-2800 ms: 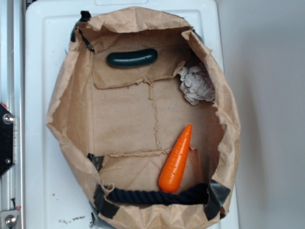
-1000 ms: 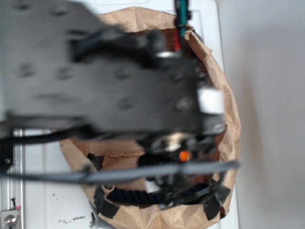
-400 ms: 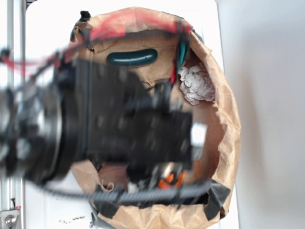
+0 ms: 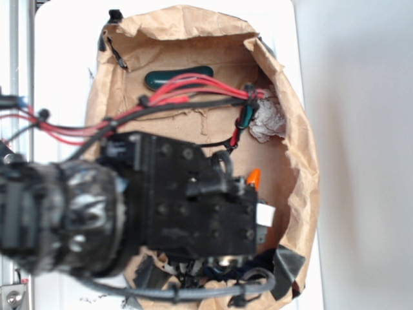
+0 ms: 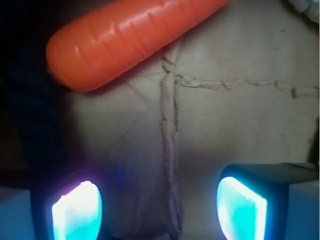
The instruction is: Grab the blue rope.
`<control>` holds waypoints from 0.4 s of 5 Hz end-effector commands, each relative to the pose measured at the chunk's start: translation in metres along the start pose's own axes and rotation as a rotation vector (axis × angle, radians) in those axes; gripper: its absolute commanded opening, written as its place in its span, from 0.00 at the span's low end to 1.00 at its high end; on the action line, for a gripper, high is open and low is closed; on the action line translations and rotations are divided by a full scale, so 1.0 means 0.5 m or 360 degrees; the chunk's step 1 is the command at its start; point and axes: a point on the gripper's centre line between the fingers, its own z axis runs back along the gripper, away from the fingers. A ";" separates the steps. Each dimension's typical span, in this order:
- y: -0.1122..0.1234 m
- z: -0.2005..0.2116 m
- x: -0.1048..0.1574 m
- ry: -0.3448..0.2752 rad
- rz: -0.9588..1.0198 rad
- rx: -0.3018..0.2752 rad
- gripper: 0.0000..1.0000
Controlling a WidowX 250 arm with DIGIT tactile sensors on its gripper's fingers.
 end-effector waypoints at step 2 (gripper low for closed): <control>-0.022 0.024 0.029 0.0142 -0.0079 -0.0462 1.00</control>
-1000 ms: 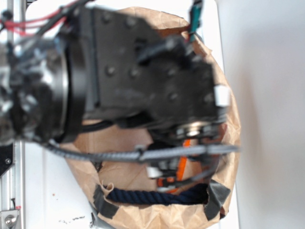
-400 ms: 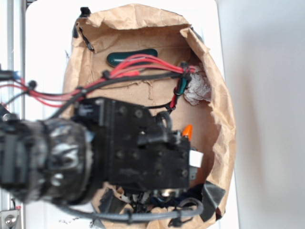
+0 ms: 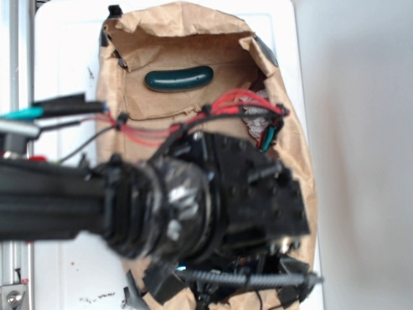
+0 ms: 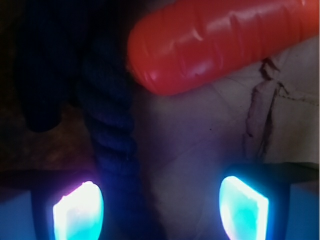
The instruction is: Grab the blue rope.
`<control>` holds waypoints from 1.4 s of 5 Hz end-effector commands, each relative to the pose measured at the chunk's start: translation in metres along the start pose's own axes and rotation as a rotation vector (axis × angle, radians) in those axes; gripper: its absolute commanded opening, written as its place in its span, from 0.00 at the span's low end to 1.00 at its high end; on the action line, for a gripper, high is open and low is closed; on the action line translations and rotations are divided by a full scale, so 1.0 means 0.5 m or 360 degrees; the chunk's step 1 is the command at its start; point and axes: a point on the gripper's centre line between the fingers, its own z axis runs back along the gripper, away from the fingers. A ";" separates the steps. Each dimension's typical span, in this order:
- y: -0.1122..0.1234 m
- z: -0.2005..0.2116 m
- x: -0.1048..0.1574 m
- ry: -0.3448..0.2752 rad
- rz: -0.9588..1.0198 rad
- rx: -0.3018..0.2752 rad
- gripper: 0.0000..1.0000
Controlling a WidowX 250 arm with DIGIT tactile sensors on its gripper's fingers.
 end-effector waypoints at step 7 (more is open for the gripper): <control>-0.066 -0.060 -0.041 -0.0016 -0.0078 0.0104 0.00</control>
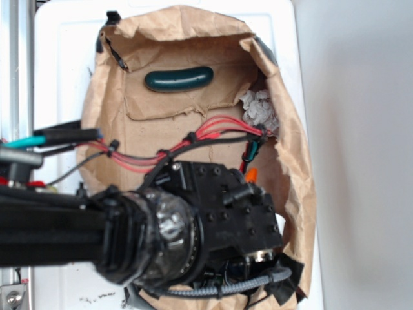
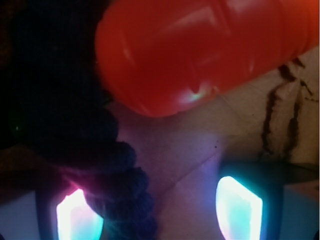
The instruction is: Grab the blue rope.
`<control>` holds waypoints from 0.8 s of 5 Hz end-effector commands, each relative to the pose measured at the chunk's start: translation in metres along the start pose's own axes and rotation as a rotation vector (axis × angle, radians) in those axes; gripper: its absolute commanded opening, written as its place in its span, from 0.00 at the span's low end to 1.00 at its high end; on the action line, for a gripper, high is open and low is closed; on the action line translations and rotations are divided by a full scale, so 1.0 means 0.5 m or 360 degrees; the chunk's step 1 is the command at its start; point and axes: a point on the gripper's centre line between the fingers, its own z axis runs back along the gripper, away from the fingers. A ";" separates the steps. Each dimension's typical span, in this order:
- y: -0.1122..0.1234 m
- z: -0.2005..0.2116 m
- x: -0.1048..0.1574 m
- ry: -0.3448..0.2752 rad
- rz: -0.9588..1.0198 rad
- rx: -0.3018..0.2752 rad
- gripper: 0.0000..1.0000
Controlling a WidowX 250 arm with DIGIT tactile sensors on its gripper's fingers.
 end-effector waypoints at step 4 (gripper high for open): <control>0.006 0.096 -0.034 -0.0216 -0.0025 -0.0019 0.00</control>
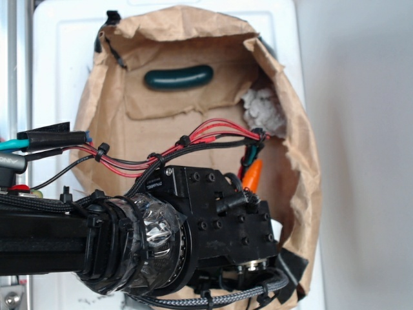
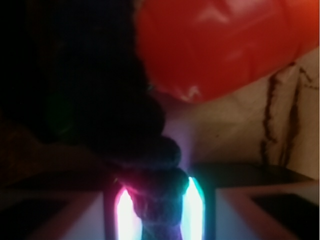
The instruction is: Grab the blue rope.
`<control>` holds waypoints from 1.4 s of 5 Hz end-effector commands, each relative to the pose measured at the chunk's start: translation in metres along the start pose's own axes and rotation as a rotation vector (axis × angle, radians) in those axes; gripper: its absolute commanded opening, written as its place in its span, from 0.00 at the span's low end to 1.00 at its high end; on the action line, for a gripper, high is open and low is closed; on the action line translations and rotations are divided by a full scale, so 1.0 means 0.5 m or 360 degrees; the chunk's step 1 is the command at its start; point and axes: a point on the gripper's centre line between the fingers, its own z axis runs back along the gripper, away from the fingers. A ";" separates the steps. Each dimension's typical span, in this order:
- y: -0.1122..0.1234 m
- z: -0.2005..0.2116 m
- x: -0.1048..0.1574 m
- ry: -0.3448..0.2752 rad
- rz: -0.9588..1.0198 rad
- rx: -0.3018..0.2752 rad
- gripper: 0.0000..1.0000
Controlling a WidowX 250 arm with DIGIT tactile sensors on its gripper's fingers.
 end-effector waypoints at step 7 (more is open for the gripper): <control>0.117 0.404 -0.025 -0.0803 0.0809 0.0437 0.00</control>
